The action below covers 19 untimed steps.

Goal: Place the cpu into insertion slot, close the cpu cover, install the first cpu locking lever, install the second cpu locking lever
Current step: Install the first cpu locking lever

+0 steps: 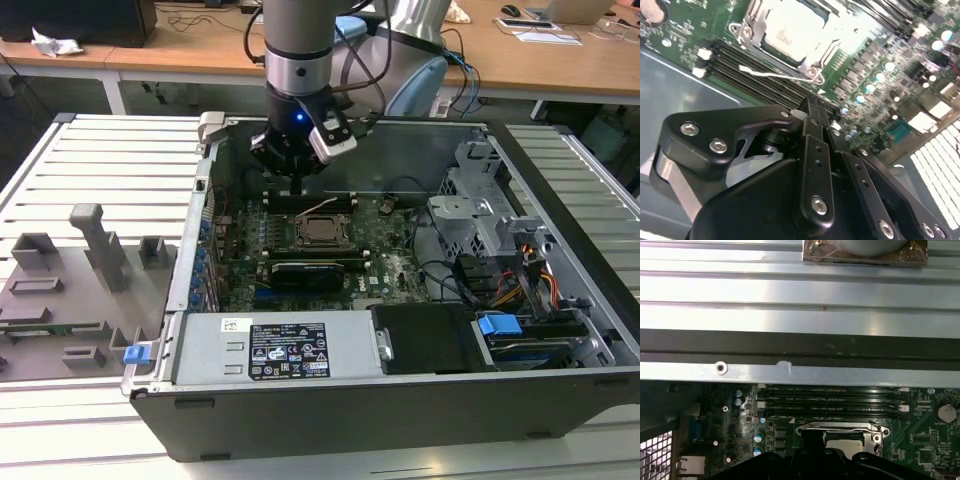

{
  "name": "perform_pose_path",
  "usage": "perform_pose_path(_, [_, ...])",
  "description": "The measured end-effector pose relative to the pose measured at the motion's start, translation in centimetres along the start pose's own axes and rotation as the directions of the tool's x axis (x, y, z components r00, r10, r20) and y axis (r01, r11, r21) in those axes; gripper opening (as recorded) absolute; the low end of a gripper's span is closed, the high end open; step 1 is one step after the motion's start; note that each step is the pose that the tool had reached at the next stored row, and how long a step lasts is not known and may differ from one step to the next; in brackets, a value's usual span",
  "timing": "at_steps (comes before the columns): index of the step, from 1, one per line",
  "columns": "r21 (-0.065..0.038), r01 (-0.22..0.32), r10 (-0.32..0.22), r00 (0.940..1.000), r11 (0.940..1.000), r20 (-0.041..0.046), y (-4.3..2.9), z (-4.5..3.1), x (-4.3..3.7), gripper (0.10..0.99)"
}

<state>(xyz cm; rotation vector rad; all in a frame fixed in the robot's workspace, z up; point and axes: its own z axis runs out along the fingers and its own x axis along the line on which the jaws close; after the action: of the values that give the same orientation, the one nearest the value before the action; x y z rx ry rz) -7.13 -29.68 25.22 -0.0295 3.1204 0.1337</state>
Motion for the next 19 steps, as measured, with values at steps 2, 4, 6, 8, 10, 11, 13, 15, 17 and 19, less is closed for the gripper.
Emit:
perform_pose_path(2, [-0.004,0.0,0.0,1.0,1.0,-0.0001,-0.03,0.17,-0.71,0.106])
perform_pose_path(4, [-0.031,-0.001,0.001,1.0,0.9995,0.0004,-0.04,0.23,-1.1,0.106])
perform_pose_path(6, [-0.063,-0.001,0.001,1.0,0.998,0.0011,-0.07,0.28,-1.13,0.106])
perform_pose_path(8, [-0.063,-0.001,0.001,1.0,0.998,0.001,-0.11,0.68,-1.21,0.106])
perform_pose_path(10, [-0.06,-0.001,0.001,1.0,0.9982,0.0009,-0.17,1.33,-1.8,0.106])
perform_pose_path(11, [-0.06,-0.001,0.001,1.0,0.9982,0.001,-0.19,1.47,-1.97,0.106])
perform_pose_path(13, [-0.06,0.009,-0.009,1.0,0.9982,0.0006,-0.16,1.74,-2.29,0.106])
perform_pose_path(15, [-0.06,0.031,-0.031,0.9995,0.9977,-0.0002,-0.17,1.88,-2.34,0.106])
perform_pose_path(17, [-0.06,0.033,-0.033,0.9994,0.9977,-0.0005,-0.18,2.07,-2.46,0.106])
perform_pose_path(19, [-0.054,0.033,-0.033,0.9994,0.998,-0.0009,-0.18,2.31,-2.71,0.106])
